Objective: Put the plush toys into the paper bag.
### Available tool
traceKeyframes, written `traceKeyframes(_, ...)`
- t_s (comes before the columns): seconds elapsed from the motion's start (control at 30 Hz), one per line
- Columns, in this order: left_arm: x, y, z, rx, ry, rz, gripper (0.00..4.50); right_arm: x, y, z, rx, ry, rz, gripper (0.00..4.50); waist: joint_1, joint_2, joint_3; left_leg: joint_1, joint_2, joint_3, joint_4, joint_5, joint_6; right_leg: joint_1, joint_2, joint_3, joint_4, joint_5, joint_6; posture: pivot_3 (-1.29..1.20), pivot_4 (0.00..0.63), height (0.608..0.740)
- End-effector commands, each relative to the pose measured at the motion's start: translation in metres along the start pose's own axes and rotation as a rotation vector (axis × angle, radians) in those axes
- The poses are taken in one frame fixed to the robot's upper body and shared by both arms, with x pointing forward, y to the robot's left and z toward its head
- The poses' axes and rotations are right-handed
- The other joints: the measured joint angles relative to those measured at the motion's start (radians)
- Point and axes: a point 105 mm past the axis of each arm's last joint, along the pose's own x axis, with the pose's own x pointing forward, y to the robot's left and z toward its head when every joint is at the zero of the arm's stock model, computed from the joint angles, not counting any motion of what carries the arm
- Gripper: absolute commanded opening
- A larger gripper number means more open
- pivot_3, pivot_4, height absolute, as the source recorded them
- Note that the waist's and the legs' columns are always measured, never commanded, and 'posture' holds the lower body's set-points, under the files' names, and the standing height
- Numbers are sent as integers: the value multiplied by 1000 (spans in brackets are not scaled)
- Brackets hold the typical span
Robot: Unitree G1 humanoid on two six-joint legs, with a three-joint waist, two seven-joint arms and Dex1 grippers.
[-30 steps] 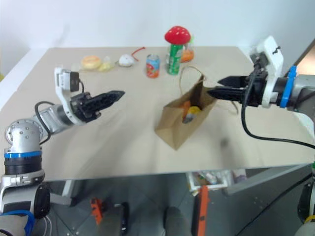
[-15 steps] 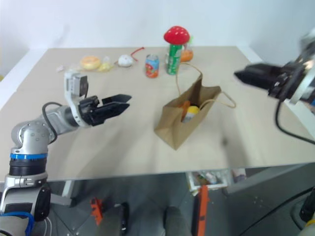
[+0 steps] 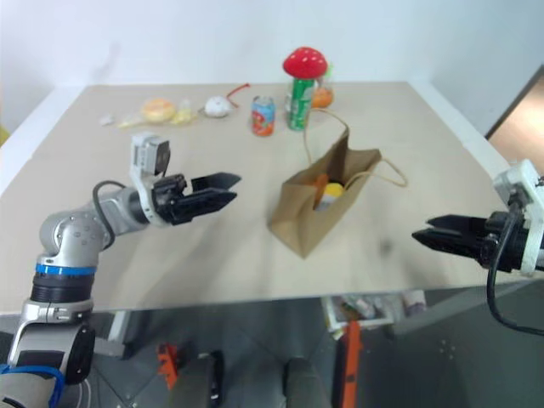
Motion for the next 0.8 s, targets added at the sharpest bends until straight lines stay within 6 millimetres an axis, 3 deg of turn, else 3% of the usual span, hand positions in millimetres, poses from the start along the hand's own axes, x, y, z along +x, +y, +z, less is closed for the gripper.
traceKeyframes(0.03,8,2,3,91,9,-2,4473,3,12,12,-95,-43,20,1066,-3,-1,0,2,0,-1,0,0,0,1,0,0,0,1,-1,0,150,740)
traceKeyframes(0.13,13,4,-1,129,27,-5,4473,18,16,6,-90,-55,43,86,-3,-2,0,2,0,-1,1,-1,-1,2,0,0,0,1,-1,0,150,740)
traceKeyframes(0.43,21,19,-8,245,55,57,4473,57,12,1,-78,-113,49,86,-2,-2,0,0,-2,-2,2,0,0,2,0,2,0,1,0,0,150,740)
traceKeyframes(0.57,24,17,-10,225,52,32,4473,83,6,6,-97,-125,2,86,-3,-2,0,-1,-2,-2,1,0,0,1,1,3,0,0,1,0,150,740)
traceKeyframes(0.8,34,21,-11,236,65,33,4473,122,13,27,-146,-192,7,86,-2,-2,0,-1,-2,-3,1,0,0,1,2,3,0,0,1,0,150,740)
